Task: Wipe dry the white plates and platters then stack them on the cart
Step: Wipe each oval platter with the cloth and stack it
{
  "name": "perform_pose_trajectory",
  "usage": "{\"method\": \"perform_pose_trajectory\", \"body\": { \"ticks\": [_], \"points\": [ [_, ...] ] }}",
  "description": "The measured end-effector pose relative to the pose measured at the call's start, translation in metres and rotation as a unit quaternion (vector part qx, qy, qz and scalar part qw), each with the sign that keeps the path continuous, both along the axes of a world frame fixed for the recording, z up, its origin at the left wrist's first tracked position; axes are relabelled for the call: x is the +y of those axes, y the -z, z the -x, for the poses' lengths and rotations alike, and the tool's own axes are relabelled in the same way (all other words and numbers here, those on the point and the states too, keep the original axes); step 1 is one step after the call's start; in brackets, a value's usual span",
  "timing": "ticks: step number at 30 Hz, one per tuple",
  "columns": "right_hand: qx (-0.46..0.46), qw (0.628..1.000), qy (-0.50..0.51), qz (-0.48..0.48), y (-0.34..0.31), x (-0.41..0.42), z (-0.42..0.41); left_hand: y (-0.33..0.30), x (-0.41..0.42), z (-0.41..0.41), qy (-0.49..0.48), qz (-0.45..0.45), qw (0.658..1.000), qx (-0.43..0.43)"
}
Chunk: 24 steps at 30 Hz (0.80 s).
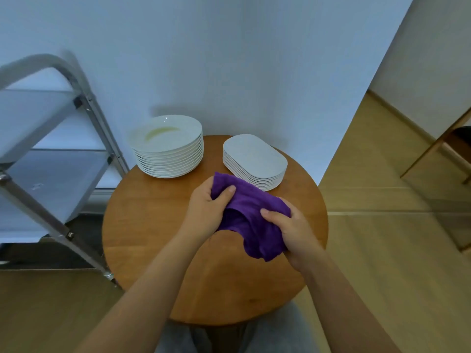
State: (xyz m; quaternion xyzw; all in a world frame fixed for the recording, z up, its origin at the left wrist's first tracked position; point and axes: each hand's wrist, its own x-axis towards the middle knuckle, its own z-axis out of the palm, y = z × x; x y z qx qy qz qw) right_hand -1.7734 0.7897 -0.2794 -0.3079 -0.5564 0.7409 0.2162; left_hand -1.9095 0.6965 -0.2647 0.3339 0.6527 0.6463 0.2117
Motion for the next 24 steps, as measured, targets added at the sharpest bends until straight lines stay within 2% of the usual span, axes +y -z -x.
{"method": "perform_pose_trajectory", "body": {
  "ticks": [2,5,8,10,14,17,24],
  "points": [
    [-0.002,1.0,0.011,0.015,0.01,0.012,0.004,0.012,0.014,0.006,0.004,0.01,1.0,-0.023],
    [-0.006,0.998,0.053,0.041,0.024,0.033,0.006,0.029,0.04,0.02,-0.046,0.019,0.988,-0.148],
    [0.002,0.993,0.104,0.06,0.037,0.056,0.009,0.048,0.078,0.039,-0.109,0.091,0.965,-0.22],
    [-0.011,0.989,0.134,0.064,0.045,0.069,0.011,0.06,0.105,0.044,-0.102,0.169,0.964,-0.177],
    [-0.038,0.987,0.143,0.057,0.059,0.084,0.015,0.077,0.142,0.054,-0.095,0.259,0.961,-0.036],
    [-0.043,0.986,0.143,0.068,0.066,0.09,0.016,0.083,0.154,0.06,-0.099,0.299,0.949,-0.022],
    [-0.066,0.981,0.169,0.07,0.067,0.087,0.011,0.075,0.154,0.063,-0.087,0.312,0.946,0.009]
  ]
}}
